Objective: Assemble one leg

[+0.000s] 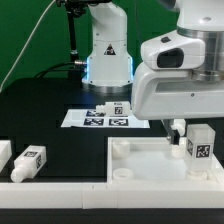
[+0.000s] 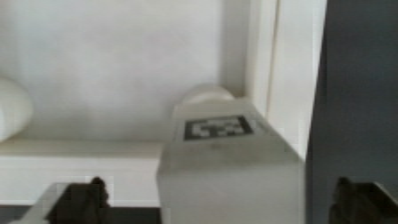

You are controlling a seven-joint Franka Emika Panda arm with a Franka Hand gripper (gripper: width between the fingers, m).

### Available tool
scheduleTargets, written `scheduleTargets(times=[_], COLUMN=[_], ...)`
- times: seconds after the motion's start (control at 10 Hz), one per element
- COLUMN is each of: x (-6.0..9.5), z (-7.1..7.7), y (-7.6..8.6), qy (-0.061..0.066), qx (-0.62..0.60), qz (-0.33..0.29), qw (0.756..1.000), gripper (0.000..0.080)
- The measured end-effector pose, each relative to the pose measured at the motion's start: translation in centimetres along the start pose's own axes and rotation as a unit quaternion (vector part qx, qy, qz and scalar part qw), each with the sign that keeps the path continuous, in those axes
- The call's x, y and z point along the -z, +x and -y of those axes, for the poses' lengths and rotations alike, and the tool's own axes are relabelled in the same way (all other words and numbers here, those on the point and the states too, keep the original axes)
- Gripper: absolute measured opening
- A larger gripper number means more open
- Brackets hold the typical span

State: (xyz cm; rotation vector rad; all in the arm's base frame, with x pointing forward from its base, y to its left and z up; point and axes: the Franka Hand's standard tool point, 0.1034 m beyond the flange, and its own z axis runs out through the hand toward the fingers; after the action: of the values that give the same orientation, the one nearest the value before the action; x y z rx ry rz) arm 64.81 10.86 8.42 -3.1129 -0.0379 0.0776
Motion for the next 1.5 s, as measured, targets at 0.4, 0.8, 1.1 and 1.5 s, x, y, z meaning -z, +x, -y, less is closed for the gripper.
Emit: scheduleTargets(times=[0.4,0.8,1.1,1.5], x=[-0.13,-0.25,-0.3,-0.41], z=[0.07,0.14,0.07,-0.38], y=[-0.1,-0.02,-0.04,-0.58], qy=[0.001,0.002,0.003,0.056], qx=[-0.094,-0.256,-0.431,-0.675], qz=[0.001,-0.01,-0.01,-0.014], qw=[0.996,0.967,0.902,0.736], gripper=[0.0284,0.0284,0.0284,0.0285])
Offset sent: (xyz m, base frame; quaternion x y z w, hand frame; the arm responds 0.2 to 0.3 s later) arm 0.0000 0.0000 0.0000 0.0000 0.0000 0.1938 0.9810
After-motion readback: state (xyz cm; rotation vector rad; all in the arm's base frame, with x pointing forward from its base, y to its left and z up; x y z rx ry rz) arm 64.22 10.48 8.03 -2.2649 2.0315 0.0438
